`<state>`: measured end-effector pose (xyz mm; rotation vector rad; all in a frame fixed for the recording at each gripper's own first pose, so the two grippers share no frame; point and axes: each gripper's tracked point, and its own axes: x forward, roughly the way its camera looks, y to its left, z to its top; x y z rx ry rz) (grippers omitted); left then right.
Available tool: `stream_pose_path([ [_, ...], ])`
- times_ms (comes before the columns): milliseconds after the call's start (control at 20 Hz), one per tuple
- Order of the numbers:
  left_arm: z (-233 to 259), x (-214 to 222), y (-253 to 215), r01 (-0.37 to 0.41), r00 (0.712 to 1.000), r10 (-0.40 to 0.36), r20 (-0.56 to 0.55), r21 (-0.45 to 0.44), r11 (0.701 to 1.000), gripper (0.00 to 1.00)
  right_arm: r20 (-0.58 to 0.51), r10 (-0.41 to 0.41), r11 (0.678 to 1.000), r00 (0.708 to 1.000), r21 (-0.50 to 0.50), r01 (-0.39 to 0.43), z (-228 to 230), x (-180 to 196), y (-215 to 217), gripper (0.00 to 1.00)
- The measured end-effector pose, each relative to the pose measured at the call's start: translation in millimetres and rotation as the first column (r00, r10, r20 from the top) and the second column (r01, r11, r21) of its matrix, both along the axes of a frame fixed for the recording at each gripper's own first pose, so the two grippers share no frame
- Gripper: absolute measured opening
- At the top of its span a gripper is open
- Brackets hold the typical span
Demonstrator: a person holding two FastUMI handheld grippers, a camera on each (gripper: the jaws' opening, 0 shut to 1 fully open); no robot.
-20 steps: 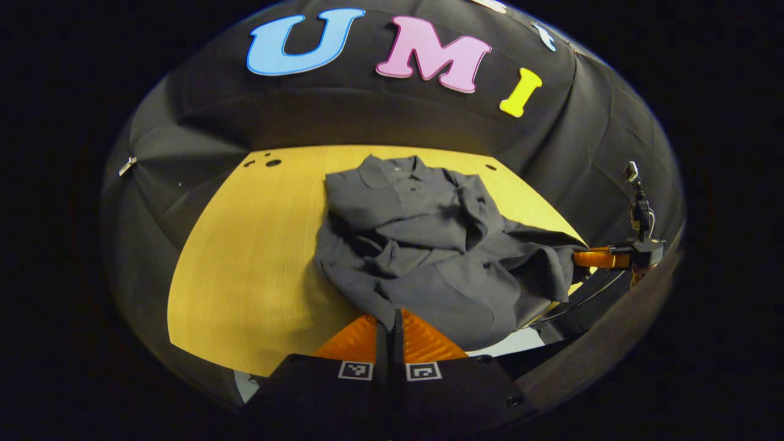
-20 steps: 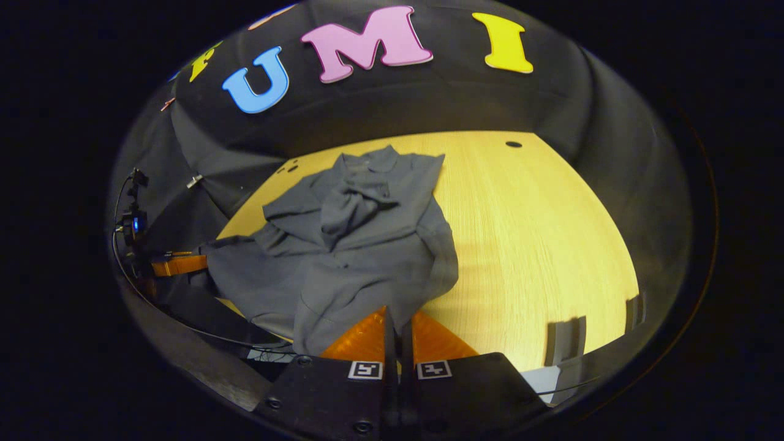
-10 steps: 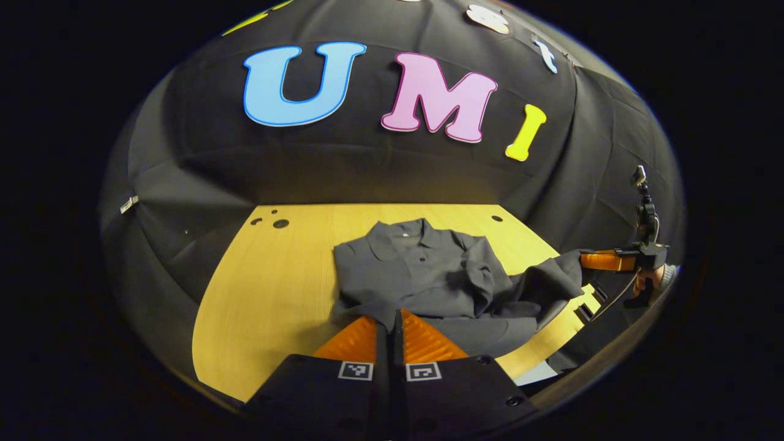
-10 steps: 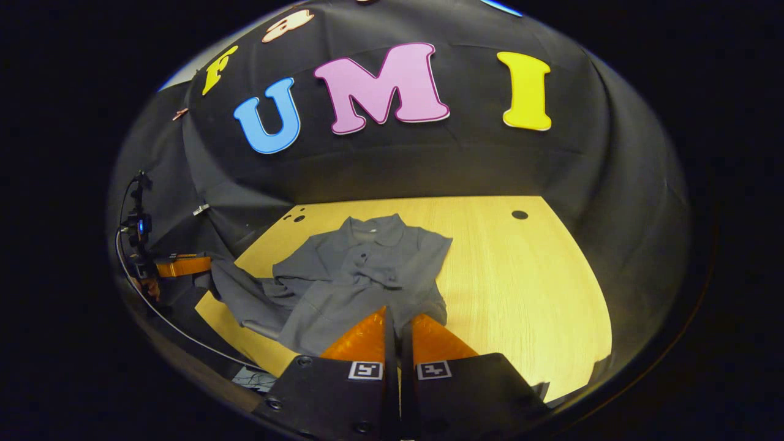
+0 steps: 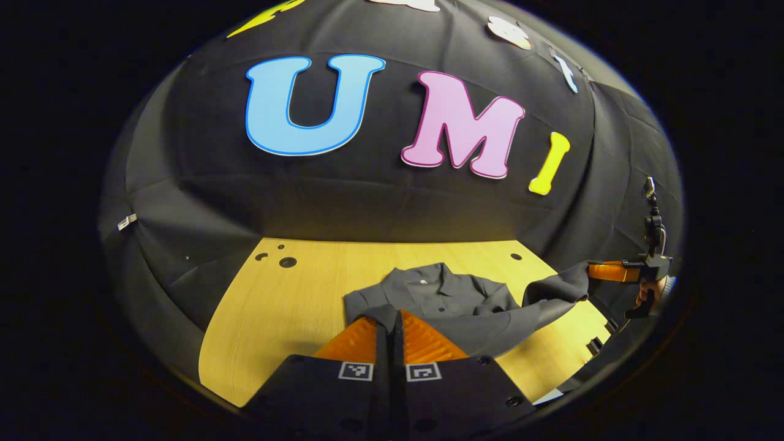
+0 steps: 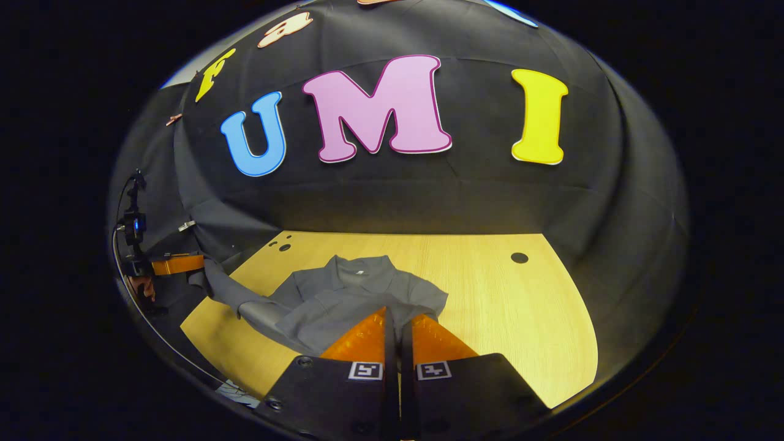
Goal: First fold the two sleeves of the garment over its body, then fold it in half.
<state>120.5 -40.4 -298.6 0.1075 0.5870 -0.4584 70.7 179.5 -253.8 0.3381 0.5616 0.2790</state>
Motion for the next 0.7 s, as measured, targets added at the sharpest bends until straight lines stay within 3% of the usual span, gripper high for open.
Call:
stream_pose_path([
  [300,-13,68,-12,-0.019,0.999,0.019,0.049,0.009,1.000,0.05,0.030,-0.010,1.000,0.999,-0.022,0.011,-14,70,3,0.06],
  [350,-19,79,-13,-0.022,0.998,0.021,0.052,0.016,1.000,0.02,0.029,-0.015,1.000,0.999,-0.026,0.016,-20,80,4,0.05],
  [400,-24,88,-14,-0.026,0.998,0.024,0.056,0.022,0.999,0.05,0.029,-0.019,0.999,0.999,-0.030,0.020,-26,90,6,0.05],
  [700,-66,140,-19,-0.054,0.998,0.052,0.047,0.045,0.997,0.05,-0.002,-0.057,0.997,0.998,-0.046,0.057,-79,140,10,0.05],
])
